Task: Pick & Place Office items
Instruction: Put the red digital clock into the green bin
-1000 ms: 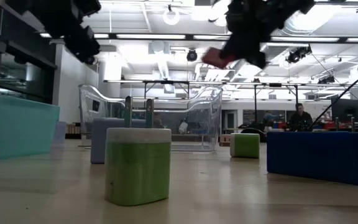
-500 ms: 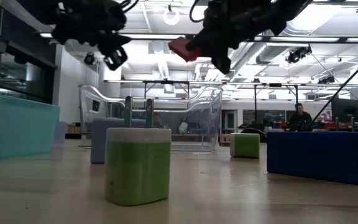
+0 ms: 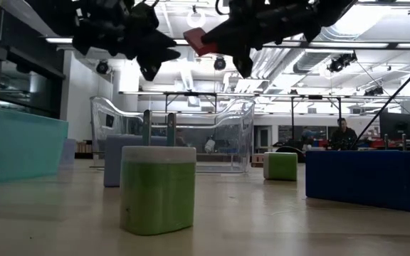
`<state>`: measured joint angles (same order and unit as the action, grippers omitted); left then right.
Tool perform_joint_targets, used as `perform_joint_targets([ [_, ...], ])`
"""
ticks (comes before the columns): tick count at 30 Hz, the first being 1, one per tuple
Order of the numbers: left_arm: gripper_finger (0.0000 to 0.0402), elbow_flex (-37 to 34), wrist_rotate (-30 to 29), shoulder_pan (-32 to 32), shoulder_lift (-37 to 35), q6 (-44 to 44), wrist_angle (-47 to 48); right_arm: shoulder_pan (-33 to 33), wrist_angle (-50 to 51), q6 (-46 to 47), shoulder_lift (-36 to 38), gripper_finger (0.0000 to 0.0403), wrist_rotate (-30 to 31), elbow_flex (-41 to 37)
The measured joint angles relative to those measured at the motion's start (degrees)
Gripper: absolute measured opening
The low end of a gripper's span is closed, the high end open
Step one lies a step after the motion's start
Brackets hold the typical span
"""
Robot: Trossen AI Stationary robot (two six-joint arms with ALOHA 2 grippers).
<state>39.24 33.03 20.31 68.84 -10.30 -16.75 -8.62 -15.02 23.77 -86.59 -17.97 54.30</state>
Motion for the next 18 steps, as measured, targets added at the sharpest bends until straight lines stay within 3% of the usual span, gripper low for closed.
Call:
perform_joint_targets([
  [18, 0.0123, 0.0, -4.65, -3.0, 1.87, -0.96, -15.4, 0.0, -4.33, -0.84, -0.02, 0.0055, 0.65, 0.0],
])
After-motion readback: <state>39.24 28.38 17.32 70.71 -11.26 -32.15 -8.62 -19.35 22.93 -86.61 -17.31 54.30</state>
